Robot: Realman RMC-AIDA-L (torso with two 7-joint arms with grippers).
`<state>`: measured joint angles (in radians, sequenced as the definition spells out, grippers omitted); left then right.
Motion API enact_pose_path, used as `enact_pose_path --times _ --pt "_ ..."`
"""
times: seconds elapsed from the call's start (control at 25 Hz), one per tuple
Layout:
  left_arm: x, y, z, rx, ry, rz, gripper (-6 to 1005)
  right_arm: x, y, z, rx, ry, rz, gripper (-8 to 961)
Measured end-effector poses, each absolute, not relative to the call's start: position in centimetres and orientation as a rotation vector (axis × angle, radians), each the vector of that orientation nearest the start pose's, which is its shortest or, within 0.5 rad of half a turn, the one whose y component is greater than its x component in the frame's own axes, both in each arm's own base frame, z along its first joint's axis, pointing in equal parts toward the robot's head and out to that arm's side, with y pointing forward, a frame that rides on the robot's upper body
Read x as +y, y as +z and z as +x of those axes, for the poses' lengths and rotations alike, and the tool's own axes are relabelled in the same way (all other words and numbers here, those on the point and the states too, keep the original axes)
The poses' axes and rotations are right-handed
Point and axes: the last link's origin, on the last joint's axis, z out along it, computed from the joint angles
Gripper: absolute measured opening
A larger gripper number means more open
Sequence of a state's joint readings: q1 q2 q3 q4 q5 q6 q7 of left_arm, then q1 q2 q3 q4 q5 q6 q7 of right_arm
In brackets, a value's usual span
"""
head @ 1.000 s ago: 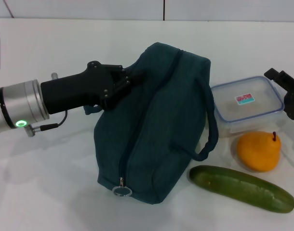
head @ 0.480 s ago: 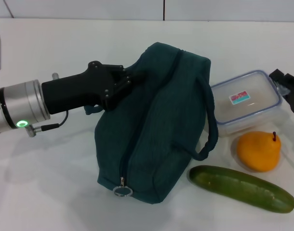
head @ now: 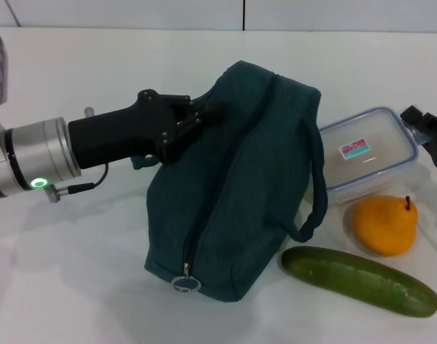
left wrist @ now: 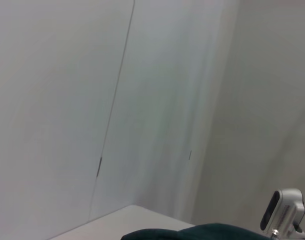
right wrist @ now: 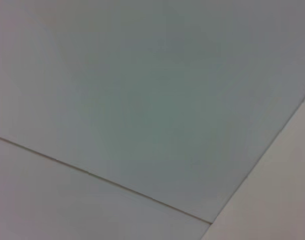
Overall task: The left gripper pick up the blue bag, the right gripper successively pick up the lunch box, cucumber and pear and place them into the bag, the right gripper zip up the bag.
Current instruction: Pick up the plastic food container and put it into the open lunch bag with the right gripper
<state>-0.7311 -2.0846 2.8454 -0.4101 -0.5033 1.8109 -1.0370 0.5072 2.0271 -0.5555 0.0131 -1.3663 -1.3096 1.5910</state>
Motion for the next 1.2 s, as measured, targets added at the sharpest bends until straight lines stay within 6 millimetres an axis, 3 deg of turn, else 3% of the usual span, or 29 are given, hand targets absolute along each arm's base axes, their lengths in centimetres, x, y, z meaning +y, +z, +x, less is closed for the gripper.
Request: enact_pose_path --times 0.28,0.76,1.0,1.2 --pt "32.6 -0.3 -24.0 -0.595 -1.166 -2.584 46 32.3 -2.2 31.3 1.498 1.321 -1.794 97" --pt "33.6 0.4 -23.3 -0.797 -1.242 -2.553 45 31.6 0.1 30.2 0.945 1.273 -1.987 106" --pt "33.8 0.3 -22.9 -0.798 -1.247 -2.570 45 31.7 2.1 29.2 0.752 1.316 -2.009 111" --pt "33.8 0.0 -22.6 -0.791 -1.250 -2.578 46 32.6 4.2 27.3 0.607 1.411 -2.030 115"
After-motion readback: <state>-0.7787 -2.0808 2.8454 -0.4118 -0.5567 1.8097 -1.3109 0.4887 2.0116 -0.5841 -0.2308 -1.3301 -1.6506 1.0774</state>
